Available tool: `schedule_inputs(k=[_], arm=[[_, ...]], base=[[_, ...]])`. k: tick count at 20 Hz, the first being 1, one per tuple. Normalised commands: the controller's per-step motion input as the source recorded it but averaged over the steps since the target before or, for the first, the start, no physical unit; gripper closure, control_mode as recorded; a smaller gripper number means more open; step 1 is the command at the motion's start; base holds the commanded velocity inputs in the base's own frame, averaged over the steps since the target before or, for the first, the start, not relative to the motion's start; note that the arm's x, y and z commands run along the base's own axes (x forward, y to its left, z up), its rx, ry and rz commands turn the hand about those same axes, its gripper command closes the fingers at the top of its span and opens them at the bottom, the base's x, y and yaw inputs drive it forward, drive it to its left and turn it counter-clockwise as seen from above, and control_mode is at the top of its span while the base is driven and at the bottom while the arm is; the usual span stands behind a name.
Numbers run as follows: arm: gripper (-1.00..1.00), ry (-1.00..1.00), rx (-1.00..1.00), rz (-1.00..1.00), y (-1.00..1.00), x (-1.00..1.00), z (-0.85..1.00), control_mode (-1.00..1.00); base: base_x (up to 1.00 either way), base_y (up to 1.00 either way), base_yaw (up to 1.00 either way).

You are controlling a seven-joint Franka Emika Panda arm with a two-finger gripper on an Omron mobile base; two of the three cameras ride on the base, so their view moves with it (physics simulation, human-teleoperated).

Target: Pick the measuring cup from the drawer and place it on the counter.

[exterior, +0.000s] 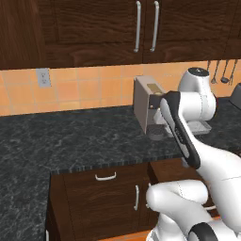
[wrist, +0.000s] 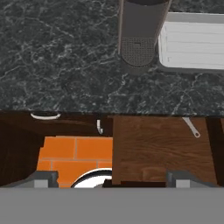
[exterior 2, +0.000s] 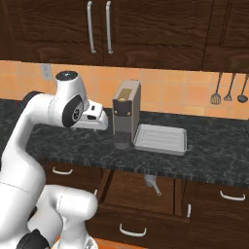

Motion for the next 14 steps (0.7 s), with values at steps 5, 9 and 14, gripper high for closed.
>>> schedule_inputs(k=[5, 9, 14], arm=[[-1.0, 0.0, -0.12, 0.0, 0.0, -0.29, -1.0, -1.0], [-1.0, 0.0, 0.0, 0.0, 0.0, 0.0, 0.0, 1.0], [-1.0, 0.0, 0.0, 0.0, 0.0, 0.0, 0.0, 1.0]], base=[[0.0, 0.0, 0.0], [-0.34, -0.12, 0.0], [-0.39, -0.51, -0.01]])
